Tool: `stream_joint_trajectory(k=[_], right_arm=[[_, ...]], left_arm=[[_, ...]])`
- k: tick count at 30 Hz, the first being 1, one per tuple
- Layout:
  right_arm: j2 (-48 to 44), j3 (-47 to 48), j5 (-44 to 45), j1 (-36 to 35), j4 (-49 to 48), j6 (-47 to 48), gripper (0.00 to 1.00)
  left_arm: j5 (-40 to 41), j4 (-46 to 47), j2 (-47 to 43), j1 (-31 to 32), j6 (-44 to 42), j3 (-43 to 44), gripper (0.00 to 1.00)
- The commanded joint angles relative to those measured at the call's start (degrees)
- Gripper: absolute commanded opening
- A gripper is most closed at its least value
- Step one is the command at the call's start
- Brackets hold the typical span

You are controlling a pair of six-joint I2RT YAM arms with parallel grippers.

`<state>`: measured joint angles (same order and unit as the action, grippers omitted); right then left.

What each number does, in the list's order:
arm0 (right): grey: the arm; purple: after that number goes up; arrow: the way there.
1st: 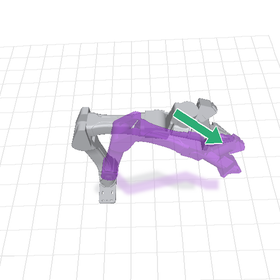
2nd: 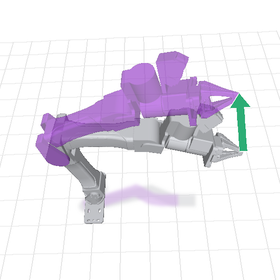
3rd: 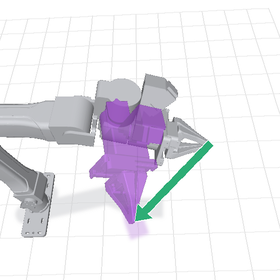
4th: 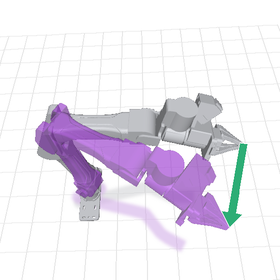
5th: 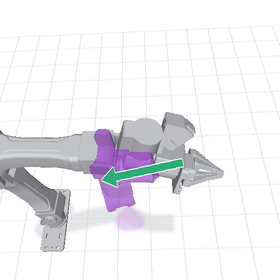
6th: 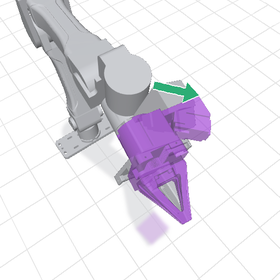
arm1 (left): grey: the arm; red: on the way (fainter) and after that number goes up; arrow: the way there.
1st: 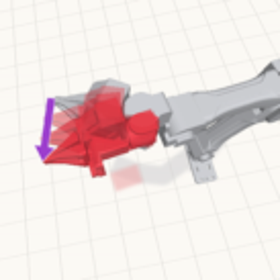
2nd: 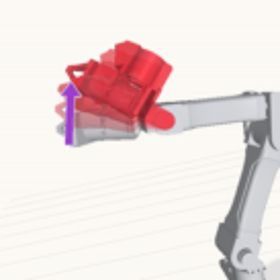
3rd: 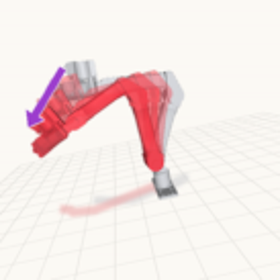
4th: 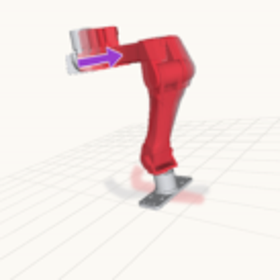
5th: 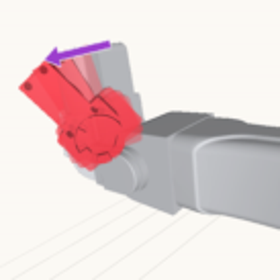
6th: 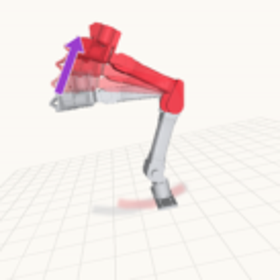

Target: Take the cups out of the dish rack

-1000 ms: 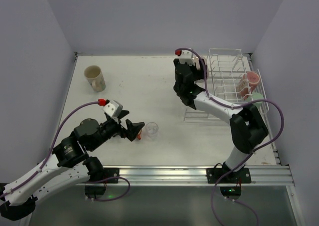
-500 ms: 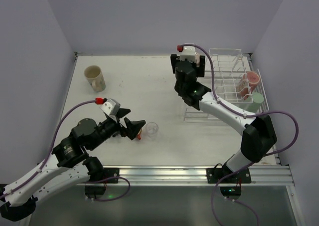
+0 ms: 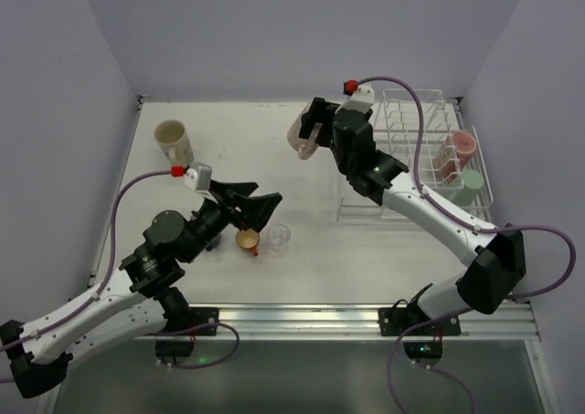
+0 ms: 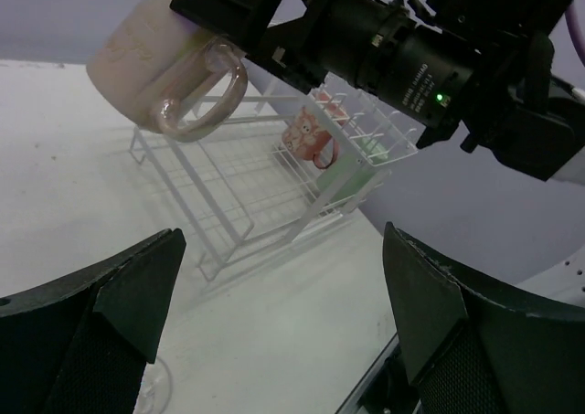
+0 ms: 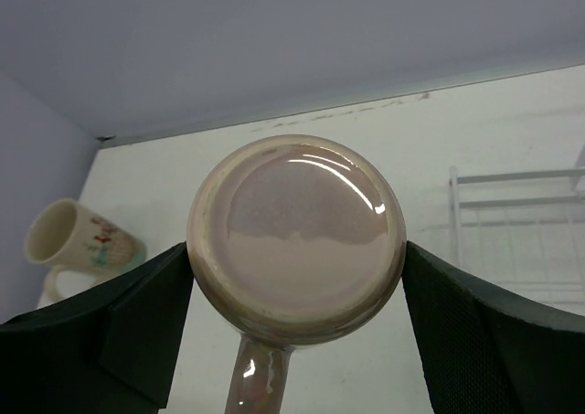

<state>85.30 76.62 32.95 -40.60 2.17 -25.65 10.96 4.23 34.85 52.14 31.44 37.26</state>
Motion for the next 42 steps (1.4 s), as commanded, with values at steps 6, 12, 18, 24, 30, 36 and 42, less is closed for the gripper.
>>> stream_joint_trajectory(k=[6,12,18,24,30,36,42], right_arm=[[-13.48,-8.05,-16.48,2.89,-12.01,-15.12,0.37],[-17.35,-11.49,-21.78,5.35,-13.77,-17.59,0.37],[-19.29,-13.69,-26.09,6.76,-15.53,-19.79,0.37],[-19.99,-16.15,-29.96,7.20,-18.87,-22.69,0.37],[-19.38,-17.29,-32.42,7.29,-19.93,-25.06,0.37],[-18.85,-18.61,-34.96,7.55,-22.56,-28.04,0.37],[-16.30,-20.63,-40.07,7.47,-26.52,-33.58,0.37]], left_arm=[[-0.85,21.95,11.81,-3.26,13.72,0.62,0.95],[-12.26,28.98,20.06,-14.25,23.22,0.19,0.91],[-16.23,35.05,27.28,-15.05,25.68,2.03,0.91],[-17.21,38.75,30.28,-16.36,28.15,0.63,0.88],[-18.08,43.93,31.59,-17.07,26.05,-0.17,0.87],[-19.93,50.24,33.26,-17.34,25.78,-0.77,0.81],[-19.66,52.38,31.60,-17.34,21.92,0.45,0.33]])
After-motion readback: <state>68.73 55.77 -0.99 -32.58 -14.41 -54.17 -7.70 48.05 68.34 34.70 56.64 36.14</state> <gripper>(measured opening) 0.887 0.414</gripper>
